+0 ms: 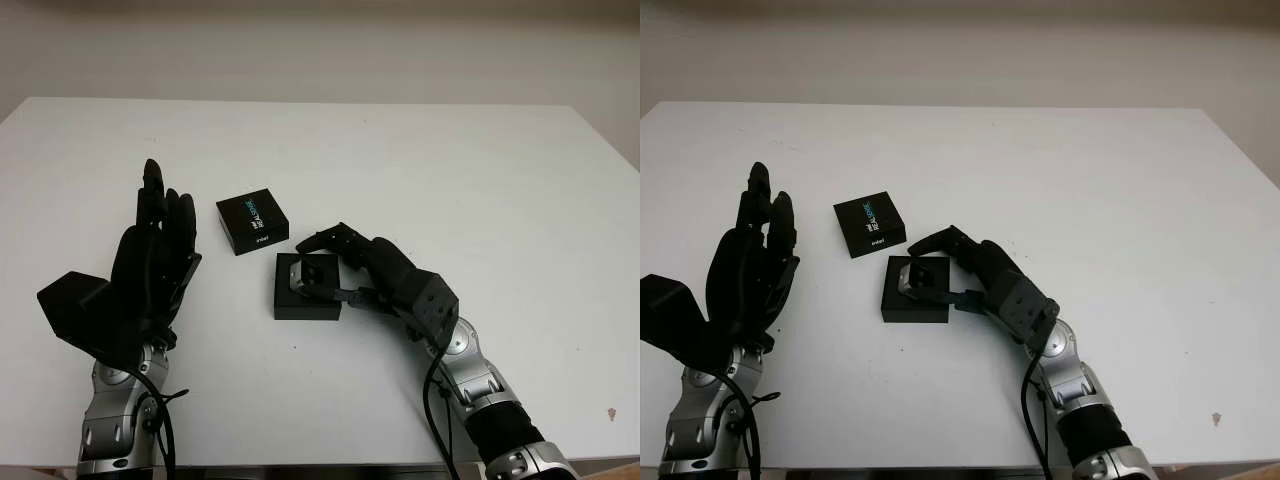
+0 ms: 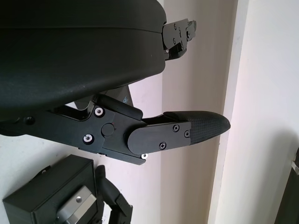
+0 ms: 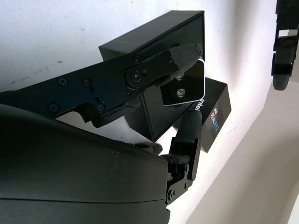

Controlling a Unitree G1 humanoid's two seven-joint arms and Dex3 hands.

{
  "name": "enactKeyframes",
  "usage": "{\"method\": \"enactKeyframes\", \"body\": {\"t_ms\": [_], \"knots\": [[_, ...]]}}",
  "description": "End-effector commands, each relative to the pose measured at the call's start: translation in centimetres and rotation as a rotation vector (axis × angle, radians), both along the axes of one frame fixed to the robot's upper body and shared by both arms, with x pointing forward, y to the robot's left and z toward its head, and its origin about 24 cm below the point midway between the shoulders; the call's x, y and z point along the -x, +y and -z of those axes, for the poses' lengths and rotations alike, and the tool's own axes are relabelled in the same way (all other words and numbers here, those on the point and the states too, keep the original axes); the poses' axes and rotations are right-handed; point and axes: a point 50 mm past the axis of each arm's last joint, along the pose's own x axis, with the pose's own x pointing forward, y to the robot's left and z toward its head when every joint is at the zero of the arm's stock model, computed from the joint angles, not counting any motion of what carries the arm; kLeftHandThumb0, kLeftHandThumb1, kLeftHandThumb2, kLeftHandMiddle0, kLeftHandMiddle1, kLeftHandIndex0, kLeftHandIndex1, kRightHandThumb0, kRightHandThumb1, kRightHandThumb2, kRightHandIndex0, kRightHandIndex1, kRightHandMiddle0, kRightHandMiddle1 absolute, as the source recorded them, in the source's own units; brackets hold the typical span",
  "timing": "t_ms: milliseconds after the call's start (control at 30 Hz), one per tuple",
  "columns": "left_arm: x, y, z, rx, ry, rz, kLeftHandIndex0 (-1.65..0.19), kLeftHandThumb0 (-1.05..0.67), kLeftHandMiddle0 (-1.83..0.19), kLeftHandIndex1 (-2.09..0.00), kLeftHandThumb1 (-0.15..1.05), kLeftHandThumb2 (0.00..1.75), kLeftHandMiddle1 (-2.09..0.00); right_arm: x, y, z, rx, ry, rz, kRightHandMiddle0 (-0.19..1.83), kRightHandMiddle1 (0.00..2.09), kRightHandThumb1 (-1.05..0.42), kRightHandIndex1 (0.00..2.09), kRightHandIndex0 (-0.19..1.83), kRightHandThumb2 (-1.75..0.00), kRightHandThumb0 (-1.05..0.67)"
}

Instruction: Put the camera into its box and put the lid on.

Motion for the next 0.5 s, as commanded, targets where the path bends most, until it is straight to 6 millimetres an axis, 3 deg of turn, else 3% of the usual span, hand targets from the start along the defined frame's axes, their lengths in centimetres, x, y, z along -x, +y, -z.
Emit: {"method": "enactKeyframes", "body": {"t_ms": [0,167,200,233,300,367,467], "knots": [[-0.2,-0.3,-0.5,-0.003,-0.02,0.008,0.19,-0.7,0.19,0.0,1.05,0.52,0.0,0.4,-0.6,1.1,0.045,0.038,0.008,0.61,2.09,-0.89,0.18,0.49,-0.06,-0.3],[-0.2,-0.3,-0.5,0.001,-0.017,0.007,0.19,-0.7,0.19,0.0,1.05,0.52,0.0,0.4,-0.6,1.0,0.069,0.018,0.009,0.79,2.09,-0.92,0.36,0.51,-0.06,-0.27],[-0.2,-0.3,-0.5,-0.001,-0.017,0.006,0.19,-0.7,0.19,0.0,1.05,0.52,0.0,0.4,-0.6,1.0,0.068,0.021,0.01,0.74,2.09,-0.92,0.48,0.44,-0.06,-0.28],[-0.1,-0.3,-0.5,-0.002,-0.017,0.007,0.19,-0.7,0.19,0.0,1.05,0.52,0.0,0.4,-0.6,1.1,0.063,0.032,0.011,0.53,2.09,-0.91,0.59,0.32,-0.05,-0.31],[-0.1,-0.3,-0.5,-0.004,-0.018,0.007,0.19,-0.7,0.19,0.0,1.05,0.52,0.0,0.4,-0.7,1.1,0.055,0.051,0.011,0.24,2.09,-0.89,0.64,0.21,-0.05,-0.34],[-0.1,-0.3,-0.4,-0.002,-0.019,0.008,0.19,-0.7,0.19,0.0,1.05,0.52,0.0,0.3,-0.8,0.8,0.073,0.041,0.002,0.01,1.62,-0.87,0.5,0.11,-0.05,-0.44],[-0.1,-0.3,-0.4,-0.003,-0.019,0.01,0.19,-0.7,0.19,0.0,1.05,0.52,0.0,0.1,-1.2,-0.2,0.1,-0.022,-0.005,0.05,1.06,-0.86,0.29,0.15,-0.05,-0.52]]}}
